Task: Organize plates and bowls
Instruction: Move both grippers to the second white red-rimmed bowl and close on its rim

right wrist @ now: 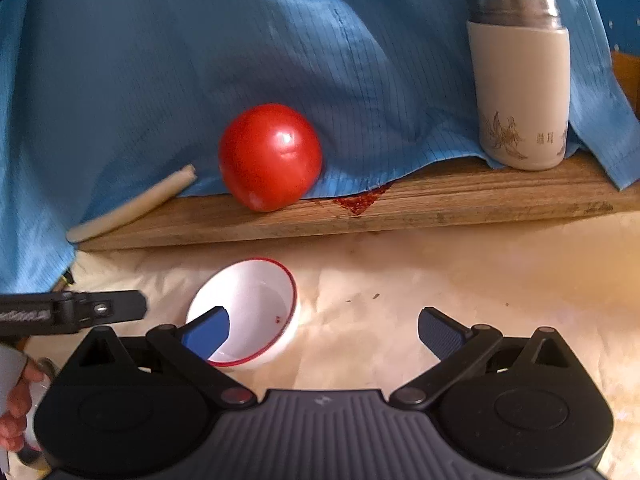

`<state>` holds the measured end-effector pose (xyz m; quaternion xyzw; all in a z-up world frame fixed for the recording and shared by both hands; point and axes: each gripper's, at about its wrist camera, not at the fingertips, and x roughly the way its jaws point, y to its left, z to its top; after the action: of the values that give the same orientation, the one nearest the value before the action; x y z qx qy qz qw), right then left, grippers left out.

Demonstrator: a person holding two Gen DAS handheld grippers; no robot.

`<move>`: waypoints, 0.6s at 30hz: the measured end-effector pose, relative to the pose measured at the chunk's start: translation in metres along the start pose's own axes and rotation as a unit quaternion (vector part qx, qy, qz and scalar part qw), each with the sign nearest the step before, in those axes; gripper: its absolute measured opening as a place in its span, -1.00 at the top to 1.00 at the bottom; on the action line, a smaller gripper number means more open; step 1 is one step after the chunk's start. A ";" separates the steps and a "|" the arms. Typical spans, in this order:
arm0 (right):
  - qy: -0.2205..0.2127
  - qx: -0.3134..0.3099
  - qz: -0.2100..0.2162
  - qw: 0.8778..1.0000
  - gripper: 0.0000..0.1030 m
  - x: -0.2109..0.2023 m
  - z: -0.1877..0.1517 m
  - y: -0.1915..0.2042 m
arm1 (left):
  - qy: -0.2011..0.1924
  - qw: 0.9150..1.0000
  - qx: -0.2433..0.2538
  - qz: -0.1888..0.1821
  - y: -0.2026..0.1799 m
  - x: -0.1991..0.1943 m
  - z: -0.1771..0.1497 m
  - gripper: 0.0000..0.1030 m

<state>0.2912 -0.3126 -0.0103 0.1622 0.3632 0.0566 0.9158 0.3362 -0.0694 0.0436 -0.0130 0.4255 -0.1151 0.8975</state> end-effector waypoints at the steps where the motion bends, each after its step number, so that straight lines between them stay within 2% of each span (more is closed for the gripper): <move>1: -0.002 -0.005 -0.007 1.000 -0.99 0.000 -0.001 0.001 | 0.002 1.000 0.002 0.001 -0.003 0.006 0.000 -0.98; 6: -0.010 -0.026 -0.033 0.999 -0.98 0.004 -0.006 0.007 | 0.018 1.000 -0.002 0.001 -0.009 0.030 -0.001 -0.98; 9: -0.005 -0.031 -0.036 0.999 -0.95 0.004 -0.007 0.010 | 0.033 0.999 -0.002 -0.008 -0.012 0.040 -0.002 -0.98; 18: -0.003 -0.042 -0.040 0.998 -0.76 0.007 -0.011 0.016 | 0.036 0.999 0.005 -0.013 -0.019 0.047 -0.007 -0.88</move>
<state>0.2885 -0.2927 -0.0170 0.1087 0.3635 0.0347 0.9246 0.3556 -0.0975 0.0054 -0.0099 0.4565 -0.1291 0.8803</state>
